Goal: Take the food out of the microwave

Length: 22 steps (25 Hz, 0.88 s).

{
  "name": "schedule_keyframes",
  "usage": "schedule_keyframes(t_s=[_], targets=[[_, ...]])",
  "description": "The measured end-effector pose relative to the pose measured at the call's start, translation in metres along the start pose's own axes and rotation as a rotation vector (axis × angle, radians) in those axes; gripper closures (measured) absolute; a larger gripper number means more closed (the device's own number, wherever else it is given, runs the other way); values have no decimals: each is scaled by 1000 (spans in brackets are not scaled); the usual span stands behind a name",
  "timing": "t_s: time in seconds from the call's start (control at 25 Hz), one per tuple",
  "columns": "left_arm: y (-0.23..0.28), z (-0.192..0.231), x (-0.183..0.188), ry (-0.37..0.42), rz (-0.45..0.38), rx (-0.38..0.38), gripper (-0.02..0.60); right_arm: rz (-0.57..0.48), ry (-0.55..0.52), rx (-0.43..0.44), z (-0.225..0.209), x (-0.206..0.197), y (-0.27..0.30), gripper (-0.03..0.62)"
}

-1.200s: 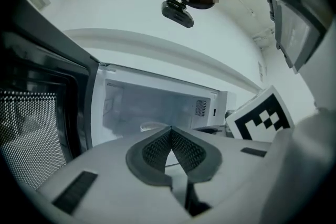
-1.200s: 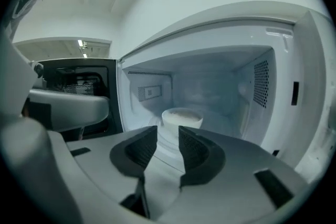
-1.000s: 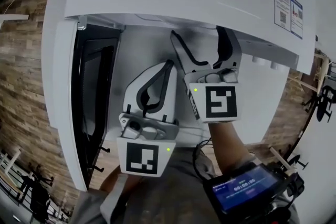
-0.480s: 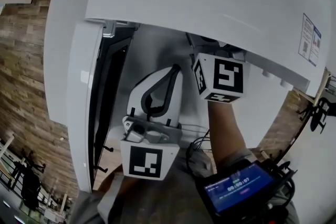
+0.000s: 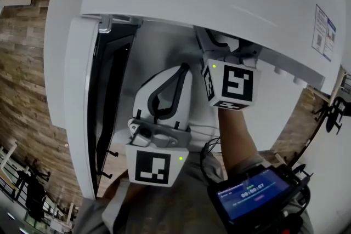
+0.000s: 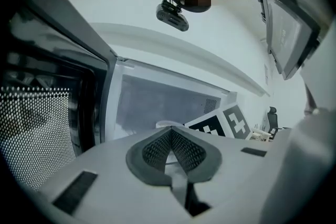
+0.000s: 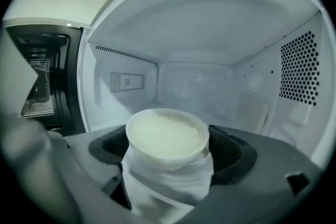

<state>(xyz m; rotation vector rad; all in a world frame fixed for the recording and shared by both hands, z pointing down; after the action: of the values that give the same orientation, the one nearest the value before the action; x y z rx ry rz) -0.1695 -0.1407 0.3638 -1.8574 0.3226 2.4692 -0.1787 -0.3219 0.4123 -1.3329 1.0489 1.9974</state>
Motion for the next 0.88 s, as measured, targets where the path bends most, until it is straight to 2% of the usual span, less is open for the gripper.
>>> schedule_keyframes(t_s=[0.12,0.2,0.32,0.6,0.88], targets=[[0,-5,0,1,3,-14,575,15,-23,44,1,-4,-5,103],[-1,-6,1,2,4,-17,575,28,-24,89,3,-3,-4,45],[-3,-7,2,7,5,-15,575,17,-1,83,1,3,3,16],[-11,-5,3,9,5,-1,575,2,20,39,-1,9,19,14],[-18,-5,3,4,5,0,575,17,-12,64,3,7,19,49]])
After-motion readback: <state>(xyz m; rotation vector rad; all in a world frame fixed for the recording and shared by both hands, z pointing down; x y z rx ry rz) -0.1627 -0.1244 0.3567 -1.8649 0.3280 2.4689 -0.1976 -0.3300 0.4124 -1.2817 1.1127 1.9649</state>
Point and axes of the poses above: the fingertips, and each gripper's own axes: y forward along the fingers, z to its left, x out of its top, the point moved 9 cm from there along -y, backward along the fingers, and after that the axes turned 15 degrees about -x, right-handed, at the moved point
